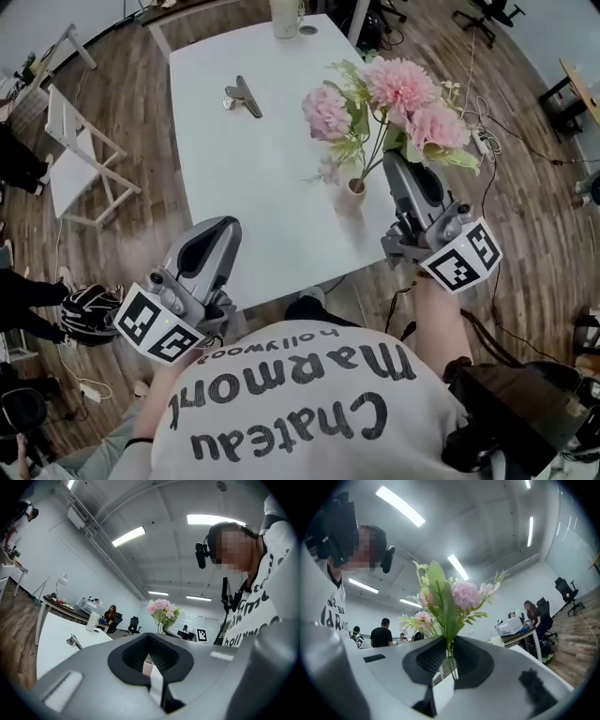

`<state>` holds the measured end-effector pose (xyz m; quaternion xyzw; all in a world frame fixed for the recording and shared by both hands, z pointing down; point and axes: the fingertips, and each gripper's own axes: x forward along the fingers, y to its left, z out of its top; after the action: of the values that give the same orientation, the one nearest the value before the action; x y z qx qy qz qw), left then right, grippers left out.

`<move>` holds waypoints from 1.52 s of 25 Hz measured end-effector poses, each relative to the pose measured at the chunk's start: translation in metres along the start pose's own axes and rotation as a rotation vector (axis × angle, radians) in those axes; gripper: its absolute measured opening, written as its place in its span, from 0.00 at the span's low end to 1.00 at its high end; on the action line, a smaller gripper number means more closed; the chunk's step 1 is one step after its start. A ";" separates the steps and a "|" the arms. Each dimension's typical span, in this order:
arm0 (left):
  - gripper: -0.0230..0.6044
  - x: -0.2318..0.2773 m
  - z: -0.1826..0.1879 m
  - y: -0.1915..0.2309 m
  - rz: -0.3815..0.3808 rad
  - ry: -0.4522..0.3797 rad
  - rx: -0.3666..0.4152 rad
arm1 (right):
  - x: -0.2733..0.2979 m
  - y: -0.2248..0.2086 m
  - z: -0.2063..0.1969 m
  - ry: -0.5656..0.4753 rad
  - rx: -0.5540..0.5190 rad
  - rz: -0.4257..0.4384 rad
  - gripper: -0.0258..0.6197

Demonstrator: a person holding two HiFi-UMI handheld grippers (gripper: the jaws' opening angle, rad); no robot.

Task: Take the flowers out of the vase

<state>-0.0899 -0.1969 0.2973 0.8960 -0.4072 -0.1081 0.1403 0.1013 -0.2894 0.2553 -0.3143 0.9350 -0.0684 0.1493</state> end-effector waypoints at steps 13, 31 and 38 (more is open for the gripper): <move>0.05 -0.120 0.026 -0.012 -0.021 -0.118 0.059 | 0.003 0.129 0.037 -0.164 -0.107 0.016 0.11; 0.04 -0.232 0.025 -0.076 -0.178 -0.049 -0.012 | -0.060 0.323 -0.033 -0.007 -0.019 -0.103 0.11; 0.04 -0.254 0.009 -0.117 -0.213 -0.056 -0.044 | -0.101 0.349 -0.047 0.051 0.000 -0.119 0.11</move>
<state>-0.1744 0.0682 0.2690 0.9275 -0.3112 -0.1562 0.1362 -0.0352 0.0508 0.2464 -0.3675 0.9182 -0.0850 0.1209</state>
